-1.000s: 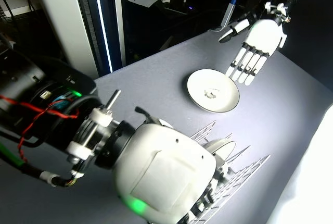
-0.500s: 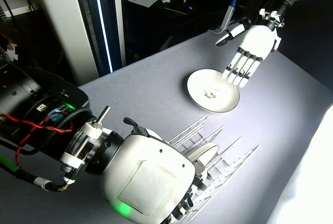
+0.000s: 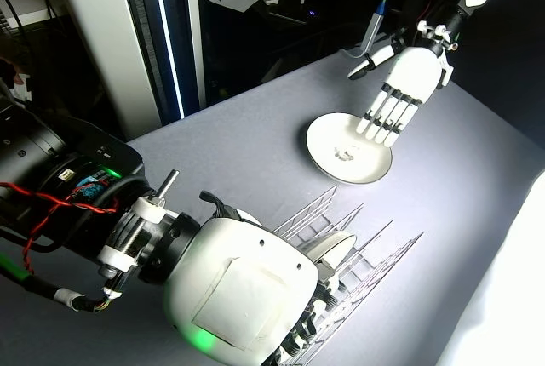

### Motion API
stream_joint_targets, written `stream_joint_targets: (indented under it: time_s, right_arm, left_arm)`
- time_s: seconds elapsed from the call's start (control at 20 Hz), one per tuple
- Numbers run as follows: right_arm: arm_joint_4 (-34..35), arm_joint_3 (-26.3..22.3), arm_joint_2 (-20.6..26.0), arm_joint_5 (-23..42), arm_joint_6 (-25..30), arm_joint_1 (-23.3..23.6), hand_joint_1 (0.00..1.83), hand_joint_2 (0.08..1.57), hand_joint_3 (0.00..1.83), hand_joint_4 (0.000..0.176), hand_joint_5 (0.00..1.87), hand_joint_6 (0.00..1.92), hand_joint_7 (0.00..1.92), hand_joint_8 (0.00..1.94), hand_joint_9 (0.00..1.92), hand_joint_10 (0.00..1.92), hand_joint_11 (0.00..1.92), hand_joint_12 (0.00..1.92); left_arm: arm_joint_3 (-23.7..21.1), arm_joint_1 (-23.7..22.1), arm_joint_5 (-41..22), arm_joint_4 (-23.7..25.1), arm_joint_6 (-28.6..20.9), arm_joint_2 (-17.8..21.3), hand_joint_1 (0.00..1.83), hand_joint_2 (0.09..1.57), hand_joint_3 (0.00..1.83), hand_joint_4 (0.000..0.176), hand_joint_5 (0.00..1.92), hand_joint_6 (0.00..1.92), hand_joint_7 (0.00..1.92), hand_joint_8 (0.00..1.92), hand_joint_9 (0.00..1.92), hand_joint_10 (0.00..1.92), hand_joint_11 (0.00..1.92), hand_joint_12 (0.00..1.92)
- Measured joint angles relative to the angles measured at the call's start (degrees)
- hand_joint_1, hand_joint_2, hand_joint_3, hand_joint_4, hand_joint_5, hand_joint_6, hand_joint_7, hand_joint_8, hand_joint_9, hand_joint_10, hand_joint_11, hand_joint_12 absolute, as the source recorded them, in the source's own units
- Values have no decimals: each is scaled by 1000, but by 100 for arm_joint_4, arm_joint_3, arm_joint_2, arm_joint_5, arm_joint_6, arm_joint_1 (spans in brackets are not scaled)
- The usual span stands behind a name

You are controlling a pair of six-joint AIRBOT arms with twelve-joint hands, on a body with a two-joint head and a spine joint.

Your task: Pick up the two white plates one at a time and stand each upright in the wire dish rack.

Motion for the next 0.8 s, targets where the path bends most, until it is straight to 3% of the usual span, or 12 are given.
stream_joint_targets:
  time_s: [0.2,0.25,0.3,0.35,0.4,0.45,0.5,0.55,0.8]
  right_arm:
    - [-2,0,0,24,2,0,1369,1132,0,0,857,1169,962,926,881,1232,738,1090]
    - [-2,0,0,24,0,0,1219,1143,0,4,878,1182,965,978,907,444,689,1103]
    - [-4,0,0,26,0,0,1219,1143,0,4,878,1182,965,978,907,444,689,1103]
    - [-2,2,0,28,2,0,1167,1155,0,0,880,1131,890,477,950,204,646,1107]
    - [-7,2,0,28,4,0,1155,1155,2,0,879,1122,933,216,947,146,628,1095]
    - [-20,26,0,28,4,0,1281,1085,0,0,779,564,941,109,934,107,604,1088]
    - [-26,44,-2,28,9,0,1301,1069,0,0,810,272,938,46,919,71,560,1099]
    - [-26,70,-7,37,15,0,1299,1061,0,0,830,127,920,14,906,43,531,1104]
    - [-44,96,-15,85,-15,50,1317,1044,0,0,797,16,829,0,845,1,438,1080]
  left_arm:
    - [0,7,17,-37,20,-15,0,1084,3,0,95,3,43,4,8,3,0,0]
    - [2,31,22,-44,26,-42,0,1076,0,0,87,0,39,1,2,0,0,0]
    - [0,52,15,-50,37,-48,0,1076,0,0,87,0,39,1,2,0,0,0]
    - [2,55,17,4,52,-48,0,1080,1,0,90,2,41,2,1,0,0,0]
    - [7,55,17,-4,59,-48,0,1078,0,0,88,1,40,2,1,0,0,0]
    - [9,52,26,-15,66,-48,0,1079,0,0,87,1,39,1,1,0,0,0]
    - [9,55,24,-42,70,-48,0,1079,0,0,79,0,35,0,0,0,0,0]
    - [9,61,24,-42,87,-48,0,1082,2,0,89,5,43,4,6,3,0,0]
    - [44,131,2,-92,129,-48,0,1073,0,0,92,5,42,2,4,2,0,0]
